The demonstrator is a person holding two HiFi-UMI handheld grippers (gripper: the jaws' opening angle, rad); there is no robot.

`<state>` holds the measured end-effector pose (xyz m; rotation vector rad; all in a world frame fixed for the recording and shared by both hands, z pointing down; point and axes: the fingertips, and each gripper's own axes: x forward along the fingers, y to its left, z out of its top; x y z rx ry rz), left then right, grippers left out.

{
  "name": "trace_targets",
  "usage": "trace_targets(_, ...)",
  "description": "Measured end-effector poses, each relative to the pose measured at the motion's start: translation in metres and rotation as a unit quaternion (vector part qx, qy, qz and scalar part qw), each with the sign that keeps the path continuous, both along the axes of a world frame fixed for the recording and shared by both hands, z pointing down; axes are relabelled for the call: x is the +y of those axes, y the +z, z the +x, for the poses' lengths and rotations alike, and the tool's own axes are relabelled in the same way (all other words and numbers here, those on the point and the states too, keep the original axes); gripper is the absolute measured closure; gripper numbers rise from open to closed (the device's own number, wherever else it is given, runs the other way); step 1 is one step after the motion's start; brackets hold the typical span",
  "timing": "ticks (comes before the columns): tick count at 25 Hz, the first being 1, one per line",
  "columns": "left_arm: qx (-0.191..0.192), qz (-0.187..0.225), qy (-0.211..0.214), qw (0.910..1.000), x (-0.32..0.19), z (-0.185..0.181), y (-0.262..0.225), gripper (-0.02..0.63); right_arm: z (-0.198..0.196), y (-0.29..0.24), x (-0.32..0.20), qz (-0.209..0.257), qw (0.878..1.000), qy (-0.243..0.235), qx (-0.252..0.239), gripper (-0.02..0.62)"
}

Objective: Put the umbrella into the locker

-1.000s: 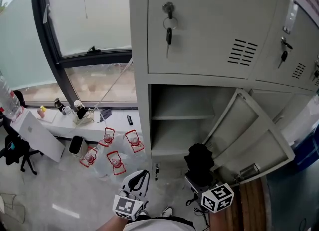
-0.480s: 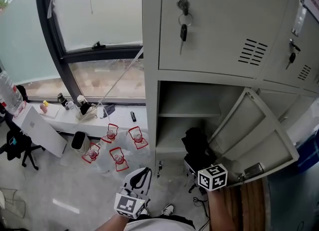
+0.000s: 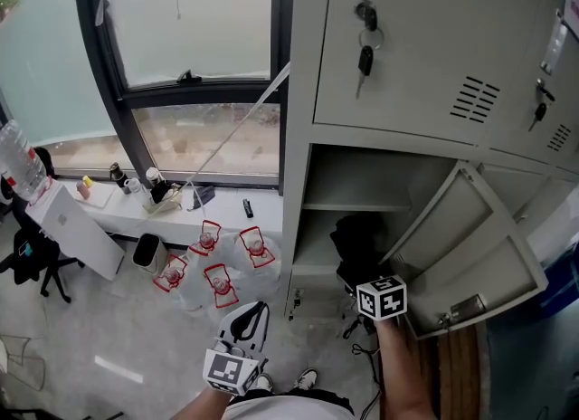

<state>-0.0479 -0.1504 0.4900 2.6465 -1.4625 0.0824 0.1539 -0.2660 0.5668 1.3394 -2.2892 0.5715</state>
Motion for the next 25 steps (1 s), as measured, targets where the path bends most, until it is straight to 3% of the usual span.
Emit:
trace_targets(18,-0.012,-0.008,-0.006,0.9999,0.002,-0.007,0.002,0.568,-0.005,0.025,-0.030,-0.025,0.999,0.038,0.012,0.359)
trace_targets(25,-0.017,-0.009,-0.013,0.9997,0.000,-0.010,0.004,0.568,0.003,0.026,-0.052,-0.003,0.997,0.045,0.067,0.354)
